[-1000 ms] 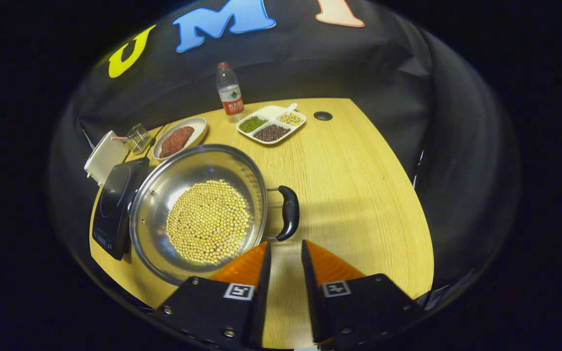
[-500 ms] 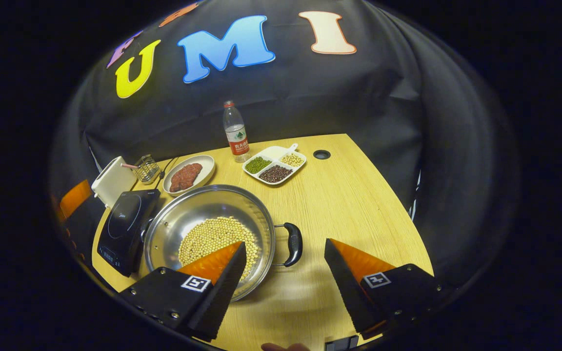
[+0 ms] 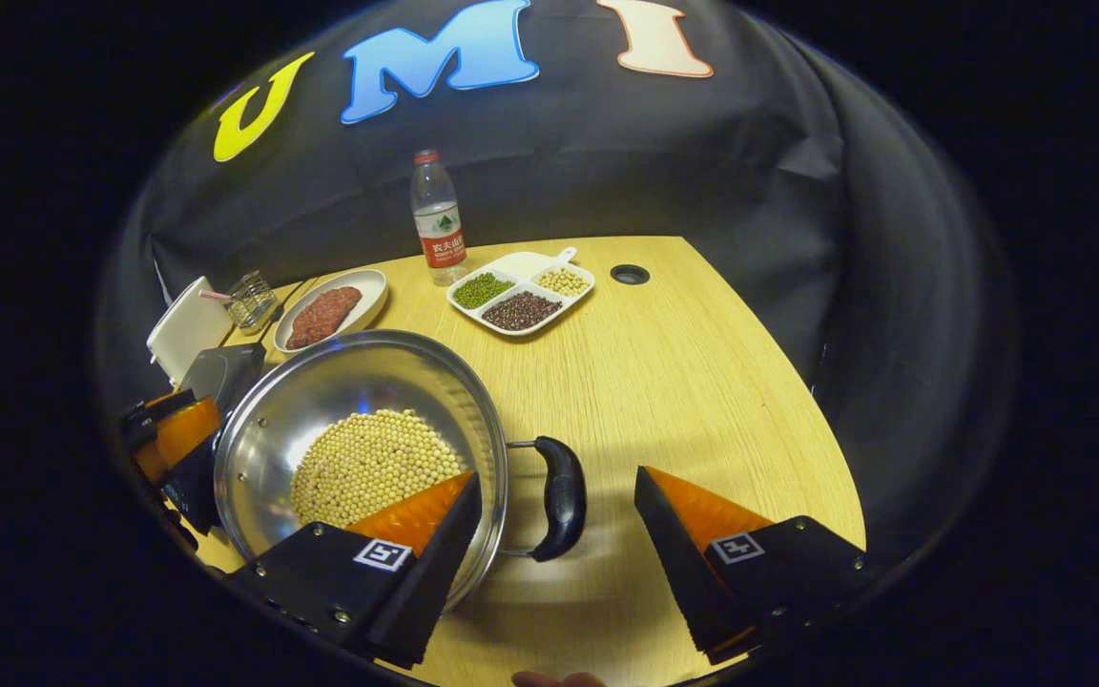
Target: First push the handle of the pot to place it horizontally, then grasp the pot with both hands and set it on the induction cooktop.
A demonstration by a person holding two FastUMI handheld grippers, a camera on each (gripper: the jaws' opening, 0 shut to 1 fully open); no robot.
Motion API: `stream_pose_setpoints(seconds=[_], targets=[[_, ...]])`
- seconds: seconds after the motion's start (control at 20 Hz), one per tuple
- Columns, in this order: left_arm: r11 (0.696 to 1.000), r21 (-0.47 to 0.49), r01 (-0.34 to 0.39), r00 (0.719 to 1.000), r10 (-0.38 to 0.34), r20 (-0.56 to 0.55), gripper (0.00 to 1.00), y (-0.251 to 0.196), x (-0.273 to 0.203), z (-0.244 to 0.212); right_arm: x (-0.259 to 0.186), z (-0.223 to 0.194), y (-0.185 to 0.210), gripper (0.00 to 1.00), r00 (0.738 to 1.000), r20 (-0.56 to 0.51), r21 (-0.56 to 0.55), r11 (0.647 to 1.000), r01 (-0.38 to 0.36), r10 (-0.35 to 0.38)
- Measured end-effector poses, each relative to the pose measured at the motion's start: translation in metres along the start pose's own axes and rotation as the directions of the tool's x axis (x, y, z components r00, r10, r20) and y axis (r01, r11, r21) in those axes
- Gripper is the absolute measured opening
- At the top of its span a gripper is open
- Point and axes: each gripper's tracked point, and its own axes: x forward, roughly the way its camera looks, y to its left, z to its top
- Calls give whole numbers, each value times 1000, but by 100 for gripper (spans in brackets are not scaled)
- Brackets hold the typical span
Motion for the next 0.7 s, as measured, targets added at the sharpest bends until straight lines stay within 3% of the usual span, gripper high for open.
stream_pose_setpoints(seconds=[0.4, 0.45, 0.5, 0.55, 0.65, 0.7], targets=[[1000, 4, -2, 992, 2, -124, 99, 1, 26, -36, 36, -11, 4, 98, 997, -63, 29, 999, -38, 40], [1000, 9, -3, 992, 4, -128, 95, -1, 27, -38, 37, -11, 6, 97, 997, -64, 37, 998, -51, 53], [1000, 17, -6, 992, 8, -130, 86, -1, 27, -39, 39, -13, 9, 92, 996, -67, 44, 997, -63, 66], [1000, 28, -9, 991, 13, -136, 88, 0, 30, -42, 39, -13, 14, 89, 994, -68, 52, 995, -81, 85], [999, 49, -11, 990, 17, -138, 74, -1, 31, -45, 43, -15, 18, 73, 994, -68, 48, 995, -84, 87], [998, 59, -13, 991, 21, -136, 74, -1, 30, -45, 41, -14, 17, 64, 994, -69, 46, 996, -81, 84]])
